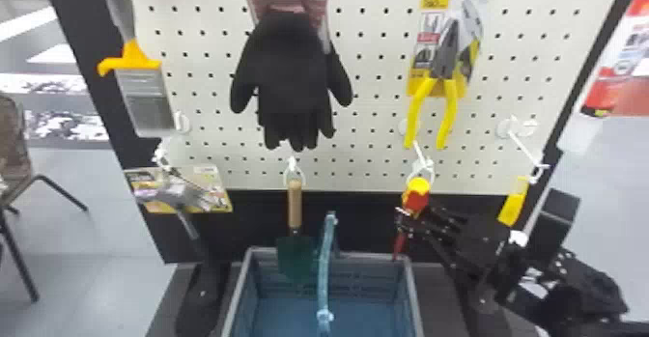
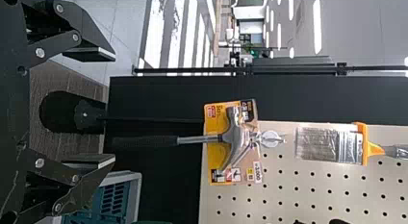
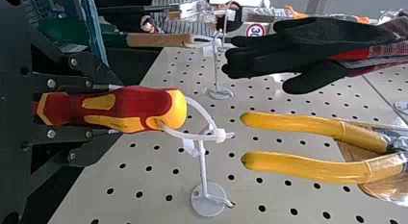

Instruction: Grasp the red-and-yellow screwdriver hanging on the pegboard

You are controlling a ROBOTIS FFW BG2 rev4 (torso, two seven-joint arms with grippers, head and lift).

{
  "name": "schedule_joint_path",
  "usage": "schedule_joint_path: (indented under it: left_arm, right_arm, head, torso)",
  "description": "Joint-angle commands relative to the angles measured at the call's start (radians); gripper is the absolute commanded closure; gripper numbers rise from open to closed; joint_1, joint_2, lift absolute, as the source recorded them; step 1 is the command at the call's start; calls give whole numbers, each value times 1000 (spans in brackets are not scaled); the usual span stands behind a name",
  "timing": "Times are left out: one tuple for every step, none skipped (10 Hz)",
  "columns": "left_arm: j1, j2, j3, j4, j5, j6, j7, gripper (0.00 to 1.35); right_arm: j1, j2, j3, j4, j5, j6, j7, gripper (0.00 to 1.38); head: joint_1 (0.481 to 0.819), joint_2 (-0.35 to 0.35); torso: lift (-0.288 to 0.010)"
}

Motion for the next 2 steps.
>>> schedule_joint_path:
  left_arm:
    - [1,0,0,0,0,0,0,512]
    - [1,0,0,0,0,0,0,512]
  right_arm:
    - [0,0,0,0,0,0,0,1145]
    - [4,0,0,0,0,0,-1,1145]
  head:
    - [549,0]
    - [549,0]
  torso:
    - [-100]
    - [-100]
